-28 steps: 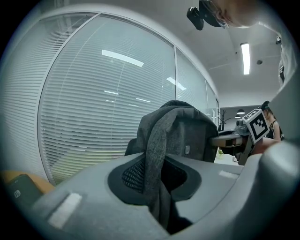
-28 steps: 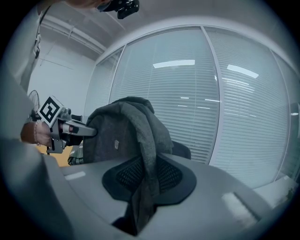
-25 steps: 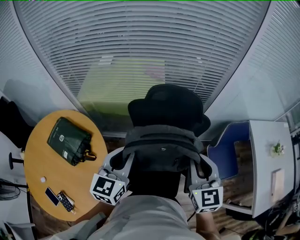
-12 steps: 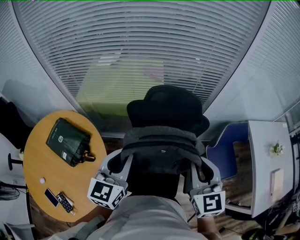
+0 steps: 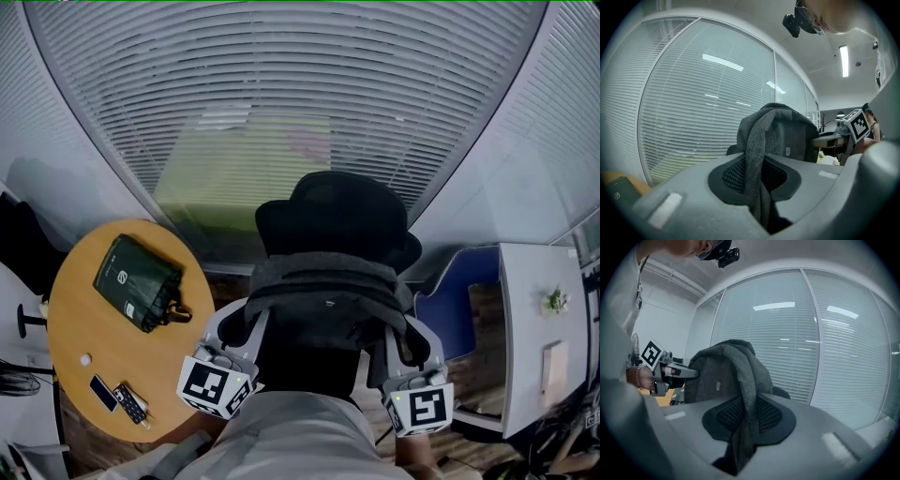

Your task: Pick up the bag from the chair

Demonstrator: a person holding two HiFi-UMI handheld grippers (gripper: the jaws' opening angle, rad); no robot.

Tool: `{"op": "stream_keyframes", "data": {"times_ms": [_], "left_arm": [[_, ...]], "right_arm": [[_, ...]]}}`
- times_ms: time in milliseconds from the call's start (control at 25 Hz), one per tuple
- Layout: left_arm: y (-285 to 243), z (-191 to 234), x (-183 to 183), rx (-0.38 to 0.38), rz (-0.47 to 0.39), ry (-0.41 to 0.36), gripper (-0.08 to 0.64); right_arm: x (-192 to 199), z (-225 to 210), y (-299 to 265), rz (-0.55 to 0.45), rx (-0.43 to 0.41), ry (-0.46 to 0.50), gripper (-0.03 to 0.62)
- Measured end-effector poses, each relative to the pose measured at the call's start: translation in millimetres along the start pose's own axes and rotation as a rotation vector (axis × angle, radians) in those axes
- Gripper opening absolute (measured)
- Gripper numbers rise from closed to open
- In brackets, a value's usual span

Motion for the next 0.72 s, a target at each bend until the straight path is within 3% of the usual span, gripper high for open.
{"op": "stream_keyframes", "data": {"times_ms": [720], "left_arm": [[-7.9, -1.7, 0.4, -0.005, 0.012, 0.012, 0.057]], "right_arm": [[3.9, -7.3, -3.9, 0.011, -0.002, -0.007, 0.058]]}}
Point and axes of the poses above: the fingertips, and each gripper's own axes: y backward along the fingers, z to its left, x out of its underside, the point moved 7 cm from there along y, backward along the fingers, and after that the axes turned 10 degrees about -z, right-handed, at the moved point
